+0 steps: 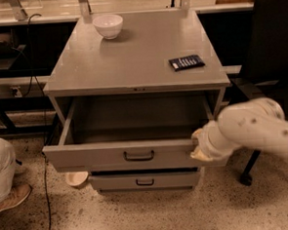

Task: Open top drawer

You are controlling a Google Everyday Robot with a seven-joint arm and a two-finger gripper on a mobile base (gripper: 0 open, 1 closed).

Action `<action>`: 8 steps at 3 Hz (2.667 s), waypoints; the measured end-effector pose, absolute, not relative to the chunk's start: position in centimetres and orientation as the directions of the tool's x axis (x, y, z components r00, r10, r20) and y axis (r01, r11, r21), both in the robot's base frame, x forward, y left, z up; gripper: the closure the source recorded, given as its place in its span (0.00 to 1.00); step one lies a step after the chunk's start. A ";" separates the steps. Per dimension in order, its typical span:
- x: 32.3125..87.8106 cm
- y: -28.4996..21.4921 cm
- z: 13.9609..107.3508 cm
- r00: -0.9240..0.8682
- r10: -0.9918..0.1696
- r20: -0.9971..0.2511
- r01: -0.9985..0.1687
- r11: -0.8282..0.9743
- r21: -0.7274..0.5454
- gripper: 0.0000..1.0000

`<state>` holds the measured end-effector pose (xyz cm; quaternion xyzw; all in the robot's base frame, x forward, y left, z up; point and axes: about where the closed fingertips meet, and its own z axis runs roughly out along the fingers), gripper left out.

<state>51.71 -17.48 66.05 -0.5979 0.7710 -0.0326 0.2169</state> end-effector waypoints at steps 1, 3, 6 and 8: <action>49.7 -17.8 65.5 -0.207 -0.930 -0.304 -0.904 0.301 -0.304 0.85; 47.3 -18.0 65.0 -0.218 -0.924 -0.313 -0.898 0.315 -0.308 1.00; 47.2 -17.9 65.3 -0.216 -0.925 -0.313 -0.897 0.315 -0.310 0.62; 47.3 -18.0 65.6 -0.210 -0.925 -0.317 -0.897 0.311 -0.313 0.08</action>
Offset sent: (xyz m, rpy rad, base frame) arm -0.1266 -0.0153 -0.0343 0.0663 -0.0035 -0.0873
